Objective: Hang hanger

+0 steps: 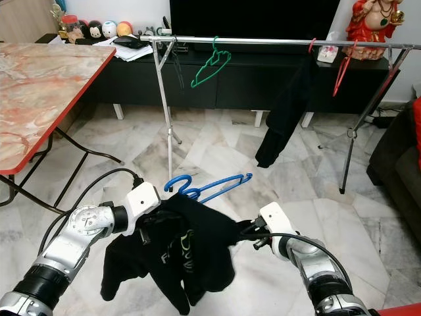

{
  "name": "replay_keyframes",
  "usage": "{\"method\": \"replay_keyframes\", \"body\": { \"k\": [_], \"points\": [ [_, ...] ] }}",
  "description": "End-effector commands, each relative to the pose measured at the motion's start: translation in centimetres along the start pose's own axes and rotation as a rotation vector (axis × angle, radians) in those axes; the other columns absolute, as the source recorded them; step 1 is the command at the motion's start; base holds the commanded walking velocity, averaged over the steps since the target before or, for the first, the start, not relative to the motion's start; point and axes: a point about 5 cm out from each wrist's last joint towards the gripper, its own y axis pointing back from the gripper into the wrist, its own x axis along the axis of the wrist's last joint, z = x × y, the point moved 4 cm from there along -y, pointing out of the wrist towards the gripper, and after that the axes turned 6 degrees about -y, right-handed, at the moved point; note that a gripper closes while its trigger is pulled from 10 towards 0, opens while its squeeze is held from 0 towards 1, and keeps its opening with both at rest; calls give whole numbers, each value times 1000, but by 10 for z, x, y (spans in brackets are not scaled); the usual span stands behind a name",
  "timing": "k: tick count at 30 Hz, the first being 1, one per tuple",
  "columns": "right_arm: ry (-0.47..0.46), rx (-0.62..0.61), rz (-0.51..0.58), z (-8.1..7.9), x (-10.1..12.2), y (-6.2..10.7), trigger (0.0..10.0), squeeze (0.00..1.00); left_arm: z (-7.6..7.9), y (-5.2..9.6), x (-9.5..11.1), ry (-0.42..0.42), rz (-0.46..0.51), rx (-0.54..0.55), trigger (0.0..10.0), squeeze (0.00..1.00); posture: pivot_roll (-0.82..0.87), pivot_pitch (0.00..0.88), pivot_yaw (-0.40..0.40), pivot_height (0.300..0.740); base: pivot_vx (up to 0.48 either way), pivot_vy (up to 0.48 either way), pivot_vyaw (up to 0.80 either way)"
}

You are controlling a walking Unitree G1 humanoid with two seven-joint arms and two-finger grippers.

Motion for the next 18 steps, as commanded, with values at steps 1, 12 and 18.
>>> {"method": "replay_keyframes", "body": {
  "k": [1,12,18],
  "points": [
    [21,1,2,3,2,3,10000,1000,-7,-1,9,-37,22,20,10000,0,-80,0,-75,740,0,0,0],
    [130,5,75,16,30,18,10000,1000,7,1,-4,-36,-36,-96,10000,0,-75,0,-67,740,0,0,0],
    [273,152,264,6,74,45,10000,1000,18,5,-8,-38,-66,-209,10000,0,-79,0,-60,740,0,0,0]
  ]
}}
